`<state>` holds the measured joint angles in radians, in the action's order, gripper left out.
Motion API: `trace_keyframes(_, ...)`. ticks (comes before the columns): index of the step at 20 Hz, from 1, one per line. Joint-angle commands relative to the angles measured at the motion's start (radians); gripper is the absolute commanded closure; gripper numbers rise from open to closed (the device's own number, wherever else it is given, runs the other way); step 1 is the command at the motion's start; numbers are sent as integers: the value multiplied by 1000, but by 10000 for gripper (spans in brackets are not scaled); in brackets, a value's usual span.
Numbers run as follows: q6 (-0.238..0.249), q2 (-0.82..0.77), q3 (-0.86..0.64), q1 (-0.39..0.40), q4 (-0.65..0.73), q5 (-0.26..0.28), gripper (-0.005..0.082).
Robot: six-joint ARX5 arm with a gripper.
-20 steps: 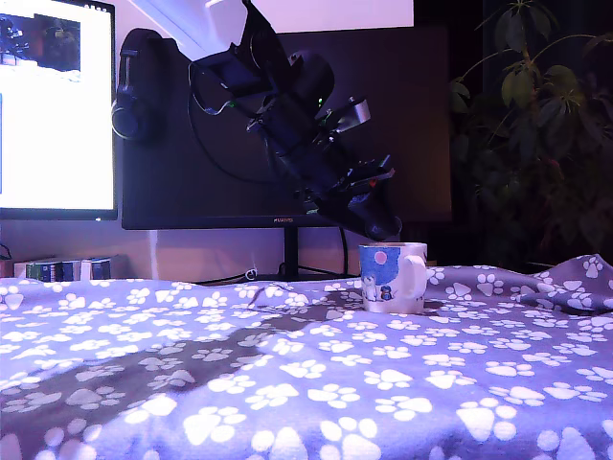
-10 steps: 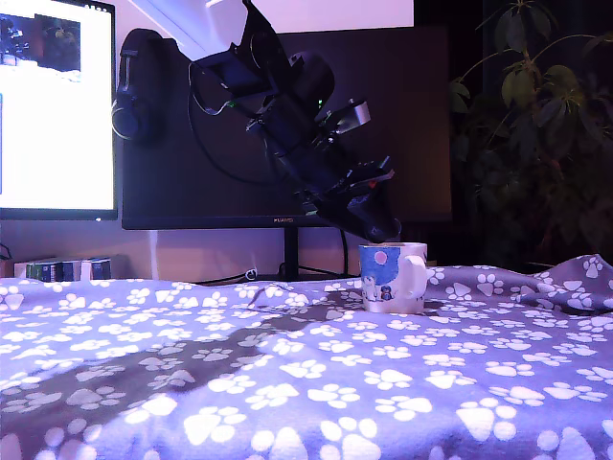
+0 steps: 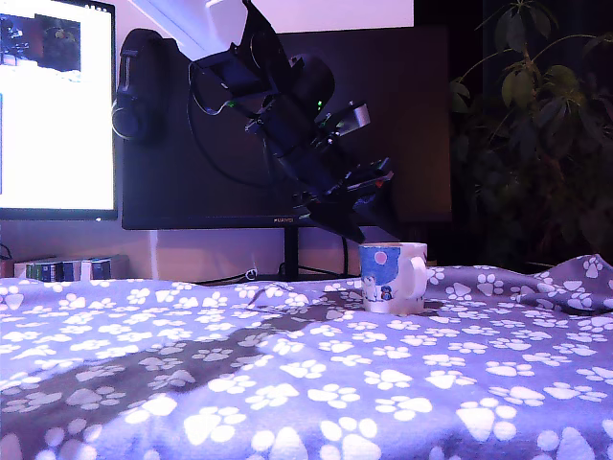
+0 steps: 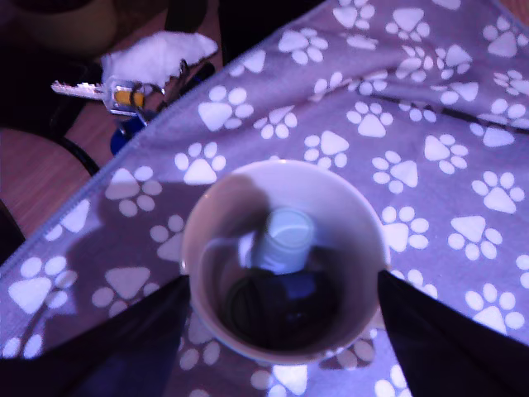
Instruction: Pick up the coffee capsules on the table and drop them inside the coffee cup
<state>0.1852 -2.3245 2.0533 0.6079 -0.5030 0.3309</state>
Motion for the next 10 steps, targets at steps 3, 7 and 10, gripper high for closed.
trace_keyframes(3, -6, 3, 11, 1, 2, 18, 108)
trace_keyframes(7, -2, 54, 11, -10, 9, 45, 111)
trace_keyframes(10, -2, 108, 6, -16, 27, 48, 113)
